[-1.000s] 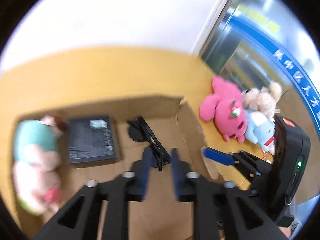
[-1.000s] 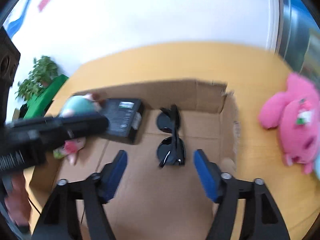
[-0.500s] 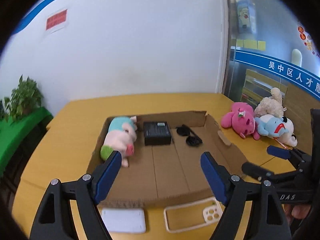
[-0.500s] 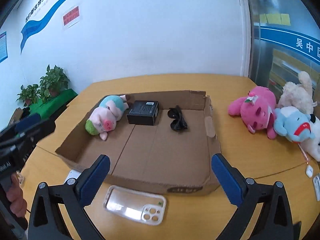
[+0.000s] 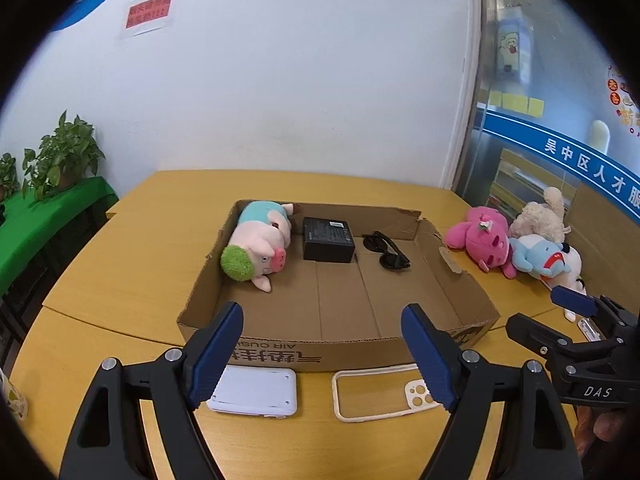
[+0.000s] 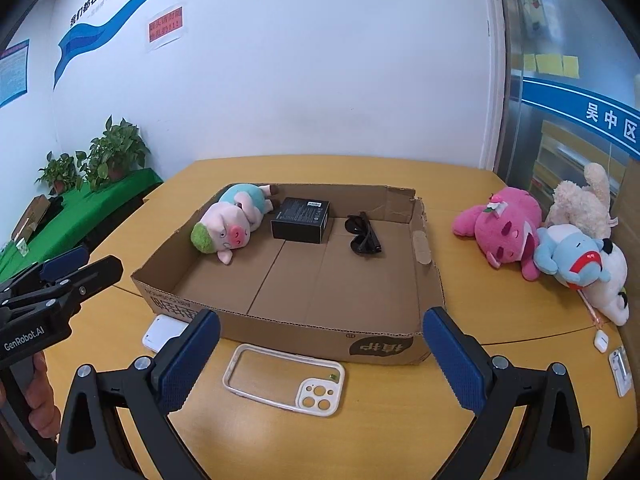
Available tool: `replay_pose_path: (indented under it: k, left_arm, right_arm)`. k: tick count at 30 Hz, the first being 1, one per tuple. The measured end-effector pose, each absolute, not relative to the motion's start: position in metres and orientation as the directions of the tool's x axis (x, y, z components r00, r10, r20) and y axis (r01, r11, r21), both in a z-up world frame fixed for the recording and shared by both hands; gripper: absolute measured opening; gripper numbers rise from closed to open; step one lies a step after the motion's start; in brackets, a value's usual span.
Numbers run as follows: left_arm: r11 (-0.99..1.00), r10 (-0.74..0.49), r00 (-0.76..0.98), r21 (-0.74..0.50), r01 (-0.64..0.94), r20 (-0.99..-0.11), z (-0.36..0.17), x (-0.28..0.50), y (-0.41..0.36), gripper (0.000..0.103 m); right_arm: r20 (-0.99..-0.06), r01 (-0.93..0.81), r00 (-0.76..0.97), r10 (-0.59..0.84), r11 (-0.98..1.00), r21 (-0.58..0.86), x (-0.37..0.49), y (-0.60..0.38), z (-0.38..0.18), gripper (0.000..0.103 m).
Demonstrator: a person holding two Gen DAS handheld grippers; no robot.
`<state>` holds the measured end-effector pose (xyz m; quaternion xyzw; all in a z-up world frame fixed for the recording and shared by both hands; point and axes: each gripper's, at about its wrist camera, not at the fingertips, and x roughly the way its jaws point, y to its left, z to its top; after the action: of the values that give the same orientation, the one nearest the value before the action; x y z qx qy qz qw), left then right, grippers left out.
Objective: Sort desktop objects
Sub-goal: 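Withdraw both tools and move them toward the white phone case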
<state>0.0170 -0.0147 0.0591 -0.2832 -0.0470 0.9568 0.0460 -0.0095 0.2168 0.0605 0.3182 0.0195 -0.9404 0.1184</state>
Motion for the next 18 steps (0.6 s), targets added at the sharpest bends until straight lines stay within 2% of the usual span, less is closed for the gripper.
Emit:
replay_pose_path:
  k: [6, 10, 13, 18]
  left_arm:
    - [-0.984, 0.169, -0.786, -0.144, -0.103, -0.595, 0.037, 0.000, -0.011, 0.081]
    - [-0.968, 0.251, -0.692, -0.200, -0.155, -0.677, 0.003, -0.019, -0.011, 0.081]
    - [-0.958, 0.288, -0.608, -0.233, -0.169, -0.740, -0.026, -0.034, -0.010, 0.081]
    - [-0.946, 0.323, -0.500, -0.268, -0.182, -0.803, -0.069, -0.057, 0.001, 0.079]
  right_arm:
    - [-0.633, 0.286, -0.726, -0.268, -0.955, 0.077, -0.017, 0.219, 0.042, 0.103]
    - [-0.722, 0.405, -0.594, -0.355, -0.907, 0.112, -0.025, 0.216, -0.005, 0.103]
    - [-0.791, 0.381, -0.504, -0.347, -0.911, 0.157, -0.035, 0.223, -0.046, 0.103]
    - [-0.804, 0.352, -0.432, -0.408, -0.897, 0.267, -0.051, 0.238, -0.080, 0.101]
